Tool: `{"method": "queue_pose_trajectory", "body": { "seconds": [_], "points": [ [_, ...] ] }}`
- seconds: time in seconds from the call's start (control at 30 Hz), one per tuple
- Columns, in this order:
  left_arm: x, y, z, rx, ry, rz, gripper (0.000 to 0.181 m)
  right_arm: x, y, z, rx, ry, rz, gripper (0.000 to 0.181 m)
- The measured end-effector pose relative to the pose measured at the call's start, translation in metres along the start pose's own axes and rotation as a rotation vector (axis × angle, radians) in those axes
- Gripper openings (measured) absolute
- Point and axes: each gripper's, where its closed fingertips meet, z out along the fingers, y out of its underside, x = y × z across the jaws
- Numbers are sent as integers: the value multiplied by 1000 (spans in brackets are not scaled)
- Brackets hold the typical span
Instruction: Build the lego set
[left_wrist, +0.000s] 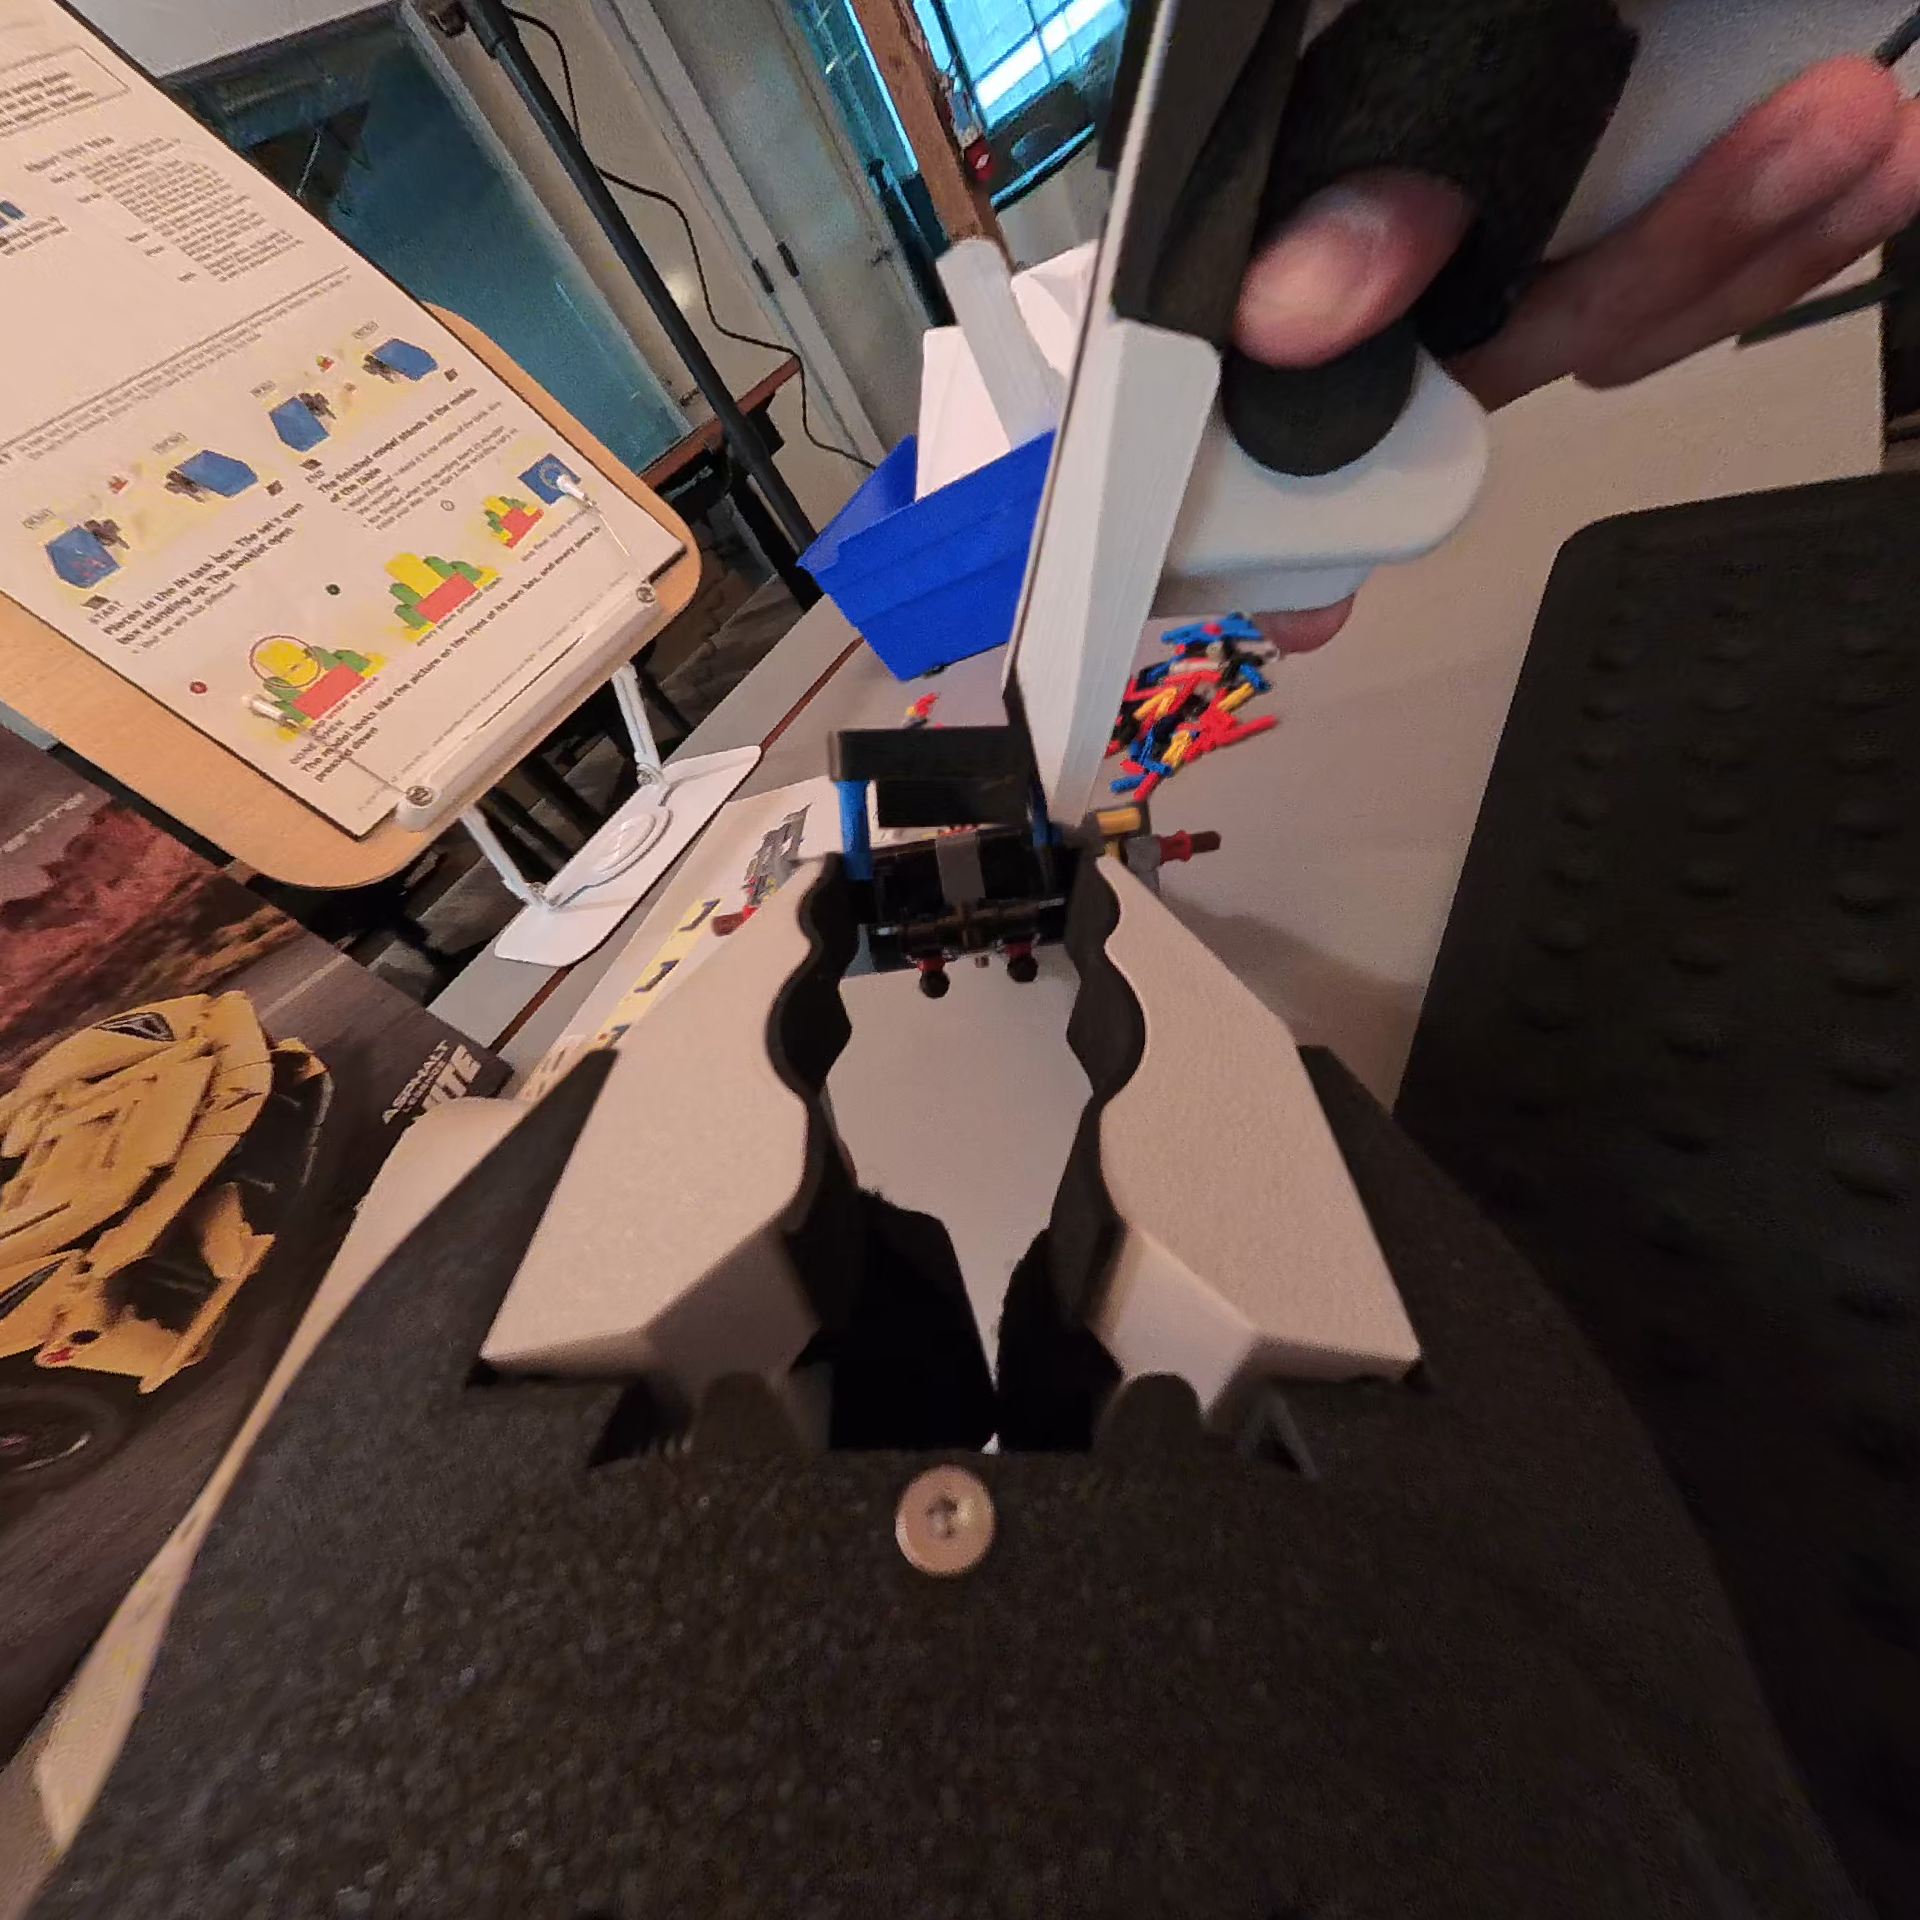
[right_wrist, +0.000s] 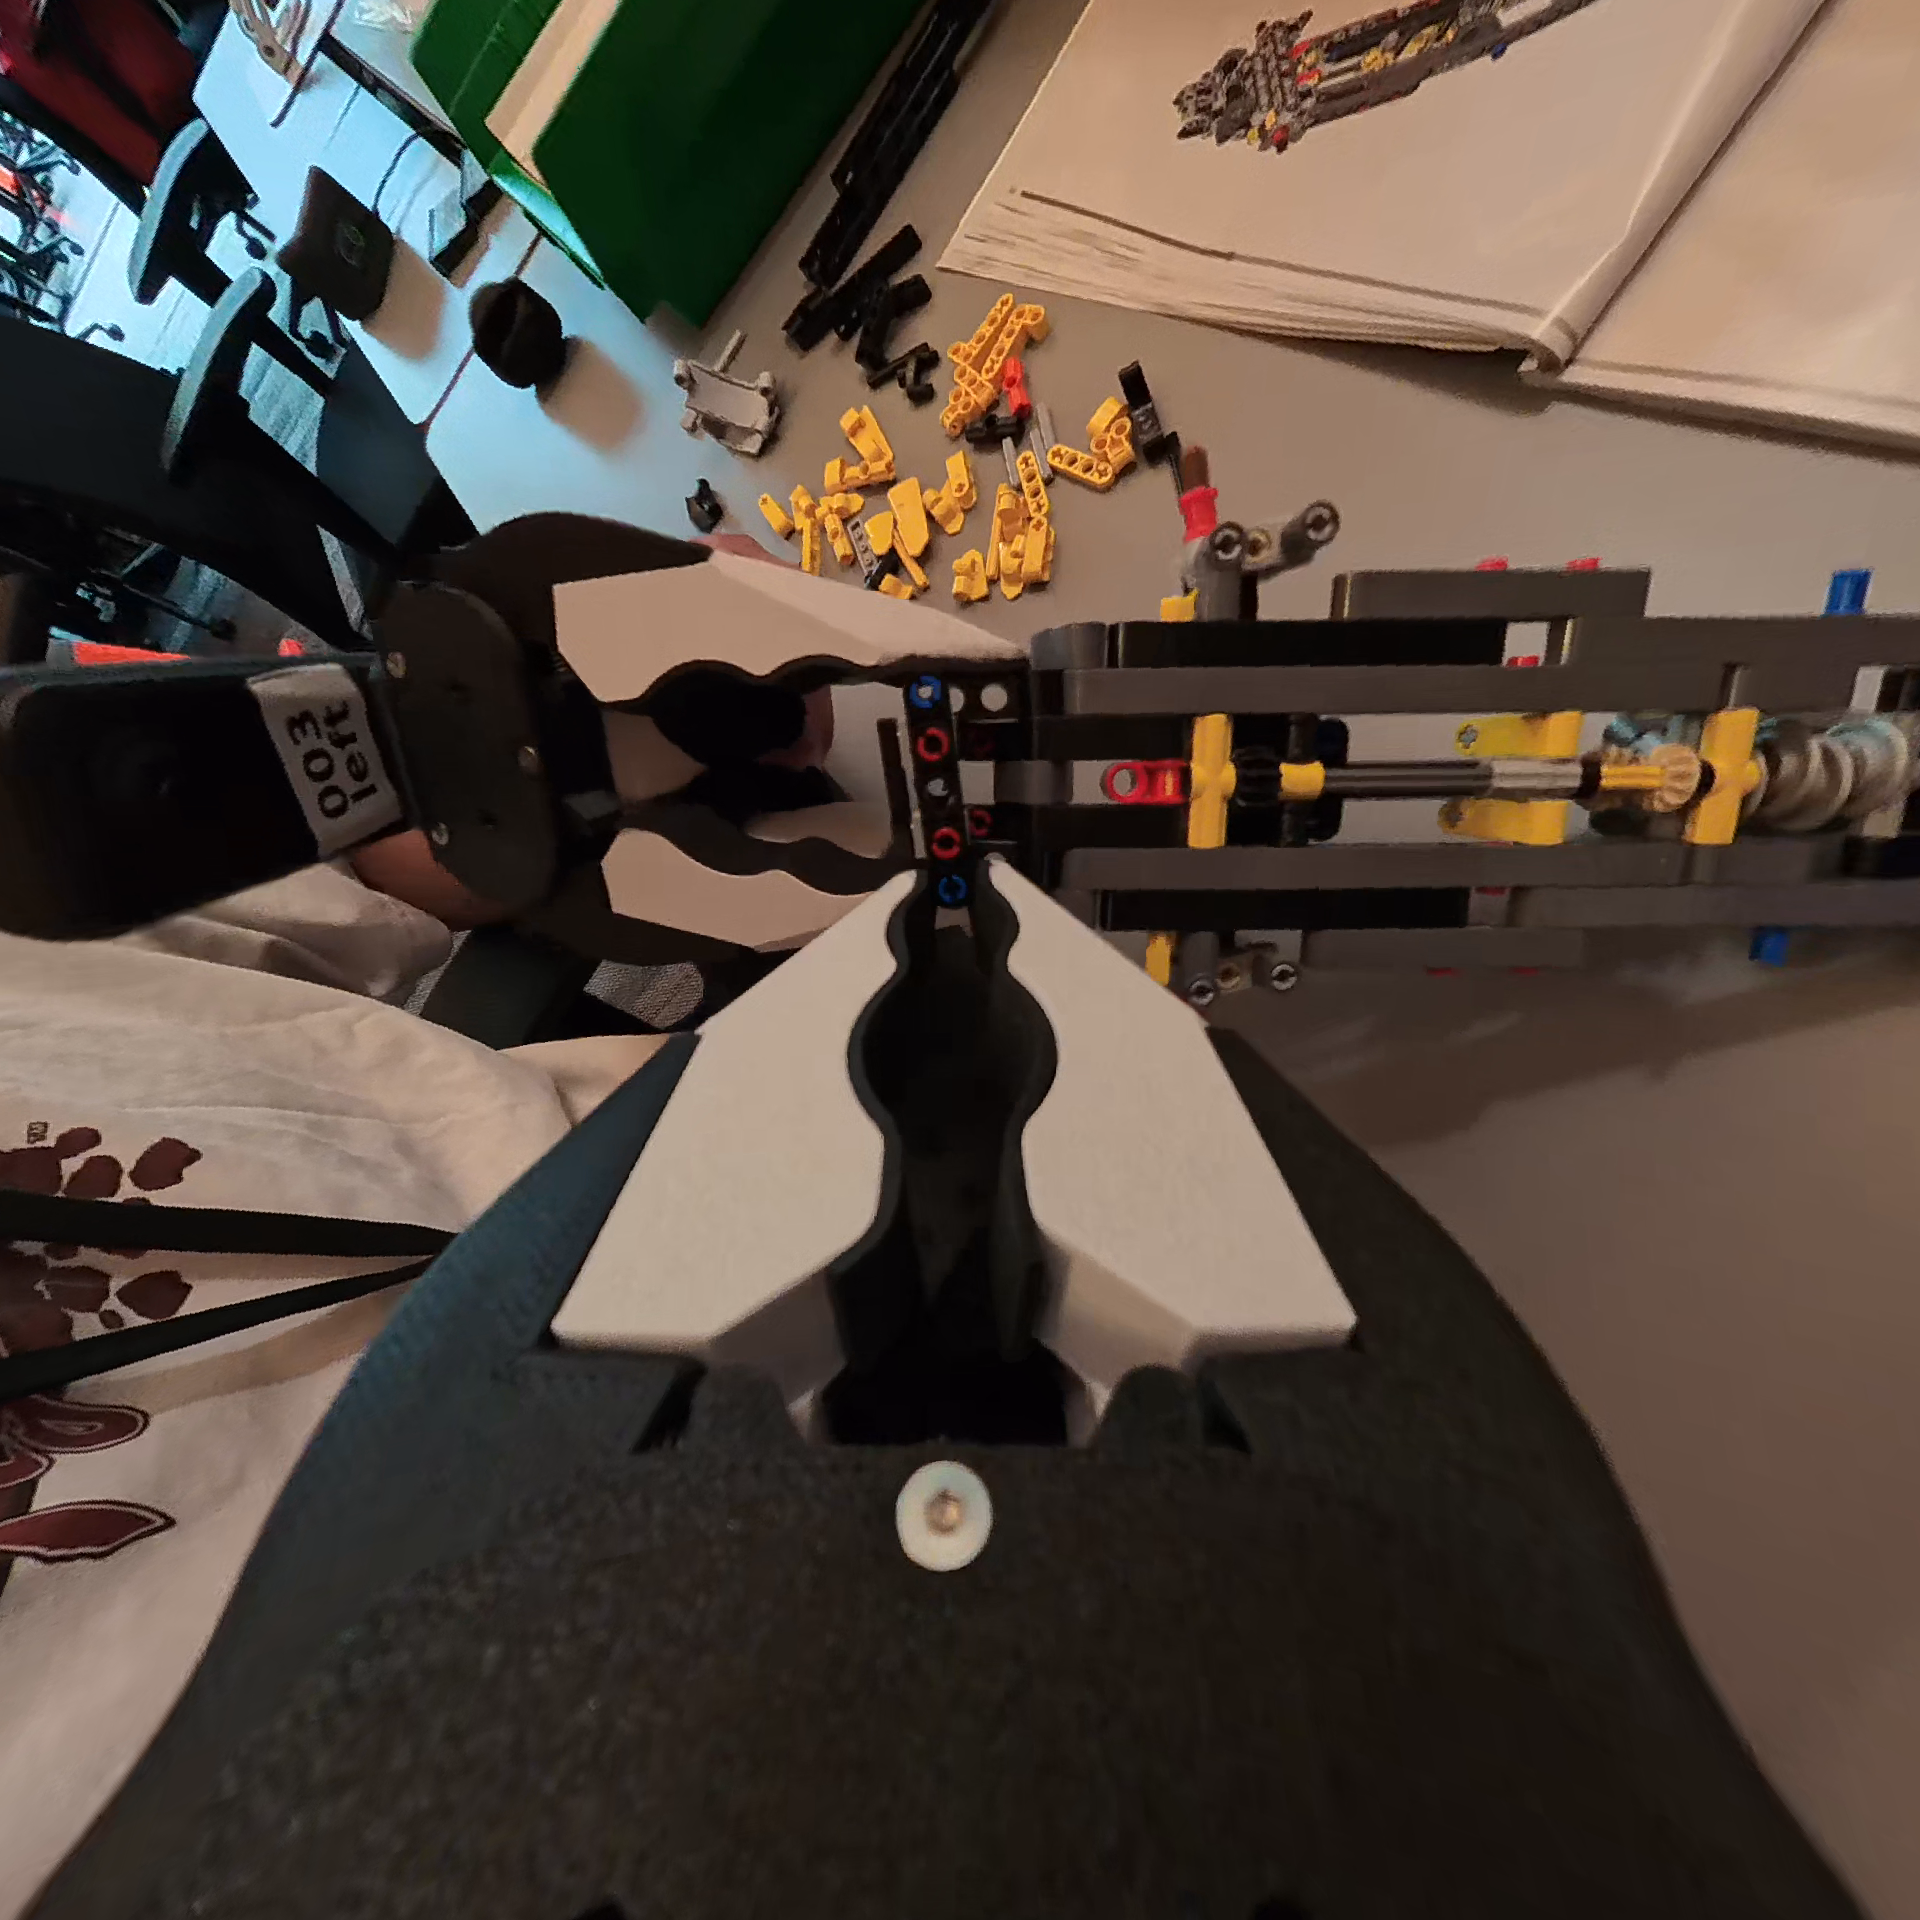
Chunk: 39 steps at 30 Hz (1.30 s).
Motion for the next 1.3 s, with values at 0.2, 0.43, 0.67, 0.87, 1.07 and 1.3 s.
{"method": "queue_pose_trajectory", "body": {
  "seconds": [0.2,0.43,0.67,0.87,1.07,1.3],
  "points": [
    [2,-3,0,32,19,-8,39,-9,-8,-6,13,-14,-141,25],
    [4,-4,0,39,22,12,39,-7,-27,3,56,-26,-162,18],
    [9,-3,1,29,30,44,39,2,-26,2,13,-1,-91,6],
    [12,-3,3,25,38,64,39,5,-22,0,-37,55,-63,6],
    [15,-2,3,12,65,55,39,3,-17,1,-100,62,-87,6],
    [20,3,5,-24,94,41,39,8,-13,5,-176,53,-50,7]
  ]
}}
